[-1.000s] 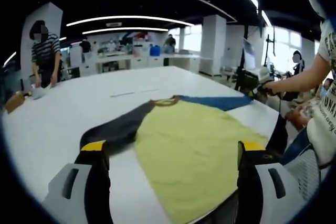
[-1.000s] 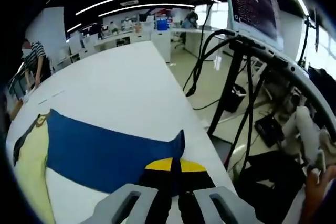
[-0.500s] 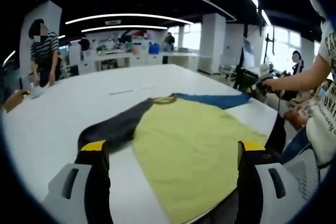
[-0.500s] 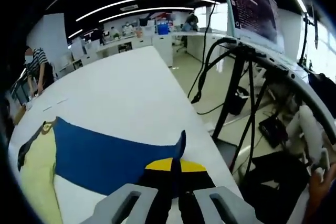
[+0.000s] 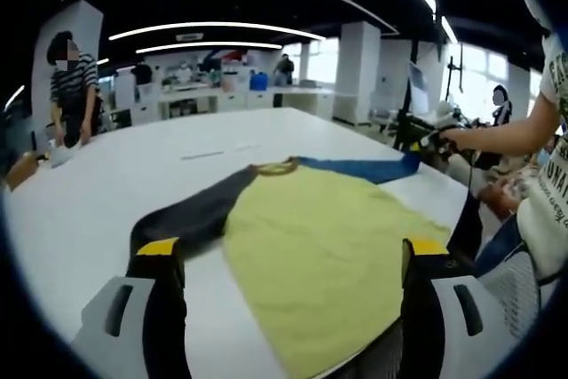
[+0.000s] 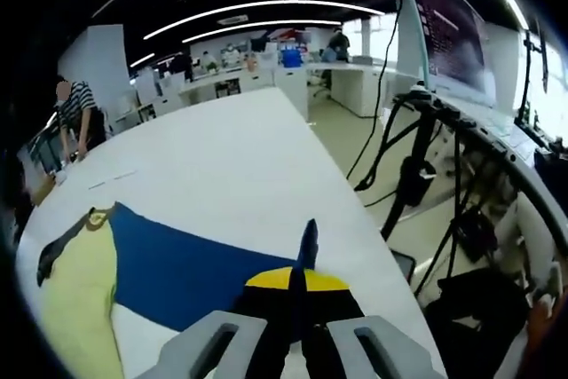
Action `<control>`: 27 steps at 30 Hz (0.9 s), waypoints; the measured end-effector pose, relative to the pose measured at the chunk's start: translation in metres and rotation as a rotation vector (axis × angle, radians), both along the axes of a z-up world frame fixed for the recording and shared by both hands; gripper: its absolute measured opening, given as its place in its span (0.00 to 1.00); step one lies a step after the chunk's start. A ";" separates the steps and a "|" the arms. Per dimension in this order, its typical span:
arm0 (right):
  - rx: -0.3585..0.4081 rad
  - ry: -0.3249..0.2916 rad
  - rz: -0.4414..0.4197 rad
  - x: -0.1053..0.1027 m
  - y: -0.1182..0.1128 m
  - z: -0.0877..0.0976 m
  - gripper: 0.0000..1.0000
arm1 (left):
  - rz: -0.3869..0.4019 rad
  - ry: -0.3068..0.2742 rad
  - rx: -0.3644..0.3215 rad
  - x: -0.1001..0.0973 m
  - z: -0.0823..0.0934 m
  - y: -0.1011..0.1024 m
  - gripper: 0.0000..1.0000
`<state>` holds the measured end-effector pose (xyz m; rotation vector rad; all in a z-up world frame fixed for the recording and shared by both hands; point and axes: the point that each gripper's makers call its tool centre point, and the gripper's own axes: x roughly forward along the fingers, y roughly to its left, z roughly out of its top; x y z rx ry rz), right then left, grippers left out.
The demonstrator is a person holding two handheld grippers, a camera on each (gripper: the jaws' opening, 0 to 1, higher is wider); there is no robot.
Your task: Fold the garment on the visible template until the final outline fits inside the template.
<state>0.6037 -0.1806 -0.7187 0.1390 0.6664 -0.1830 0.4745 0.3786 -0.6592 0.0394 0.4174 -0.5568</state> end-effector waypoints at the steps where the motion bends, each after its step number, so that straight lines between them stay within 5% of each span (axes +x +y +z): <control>1: 0.003 -0.003 0.007 0.002 0.003 0.002 0.00 | 0.001 0.001 -0.001 0.000 0.000 0.000 0.99; 27: 0.043 -0.014 0.131 0.031 0.077 0.011 0.00 | -0.038 -0.003 -0.022 -0.002 0.004 -0.010 0.99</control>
